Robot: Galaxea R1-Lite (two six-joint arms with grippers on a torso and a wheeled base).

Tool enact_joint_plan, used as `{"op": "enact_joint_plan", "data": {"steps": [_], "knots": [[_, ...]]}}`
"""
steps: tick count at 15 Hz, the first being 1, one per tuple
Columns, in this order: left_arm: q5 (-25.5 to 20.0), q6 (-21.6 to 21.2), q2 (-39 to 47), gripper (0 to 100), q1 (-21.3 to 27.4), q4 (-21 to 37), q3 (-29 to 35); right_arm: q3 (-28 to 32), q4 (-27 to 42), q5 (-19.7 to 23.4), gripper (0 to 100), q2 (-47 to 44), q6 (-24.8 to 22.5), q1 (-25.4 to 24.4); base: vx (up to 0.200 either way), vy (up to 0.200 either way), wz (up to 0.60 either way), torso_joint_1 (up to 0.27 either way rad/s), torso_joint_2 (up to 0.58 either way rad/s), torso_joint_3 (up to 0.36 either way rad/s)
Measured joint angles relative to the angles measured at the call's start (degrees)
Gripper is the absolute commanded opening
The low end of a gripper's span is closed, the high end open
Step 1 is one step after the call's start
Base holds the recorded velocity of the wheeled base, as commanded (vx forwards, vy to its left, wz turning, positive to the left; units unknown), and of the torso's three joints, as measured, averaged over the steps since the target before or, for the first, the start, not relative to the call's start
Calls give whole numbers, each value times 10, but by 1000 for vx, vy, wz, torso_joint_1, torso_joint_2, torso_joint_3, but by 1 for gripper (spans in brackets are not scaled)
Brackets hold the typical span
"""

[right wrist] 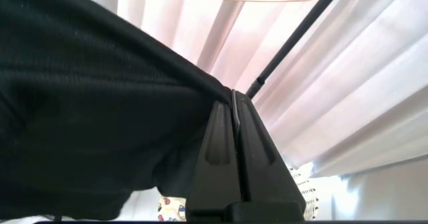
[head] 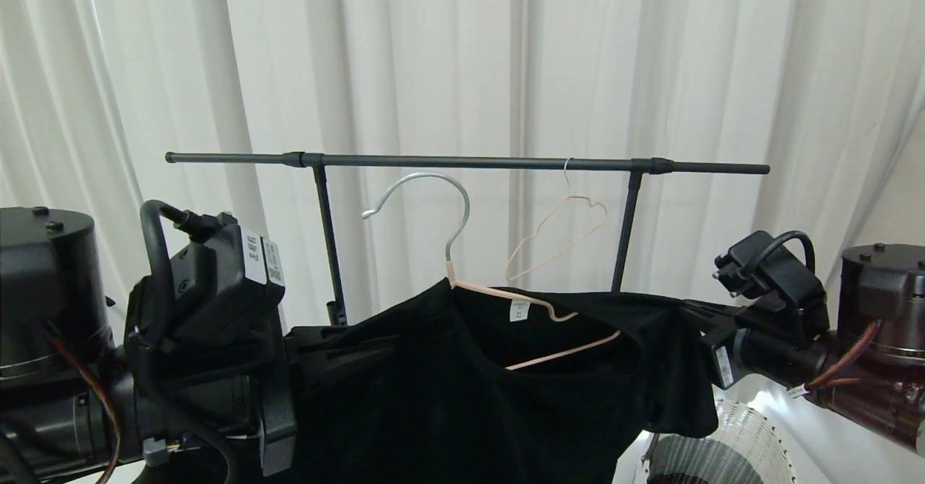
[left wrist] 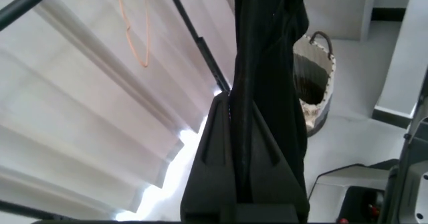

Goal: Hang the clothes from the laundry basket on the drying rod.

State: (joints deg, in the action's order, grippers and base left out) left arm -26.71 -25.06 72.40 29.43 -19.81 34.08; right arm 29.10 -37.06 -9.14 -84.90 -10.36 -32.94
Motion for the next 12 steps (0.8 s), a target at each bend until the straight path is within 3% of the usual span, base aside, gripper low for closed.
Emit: {"op": "enact_joint_plan", "data": {"steps": [2,3,8,12], "knots": [[0,1,-2,0,5,0,3,0,1,0,0,0,0,0,0,0,0,0,0,0],[0,3,-6,0,8,0,5,-1,1,0,100,-1,1,0,0,0,0,0,0,0],[1,8,-17,0,10,0,10,-33,2,0,100,-4,2,0,0,0,0,0,0,0],[1,53,-16,0,4,0,13,-55,6,22,100,15,-2,-1,0,0,0,0,0,0]]}}
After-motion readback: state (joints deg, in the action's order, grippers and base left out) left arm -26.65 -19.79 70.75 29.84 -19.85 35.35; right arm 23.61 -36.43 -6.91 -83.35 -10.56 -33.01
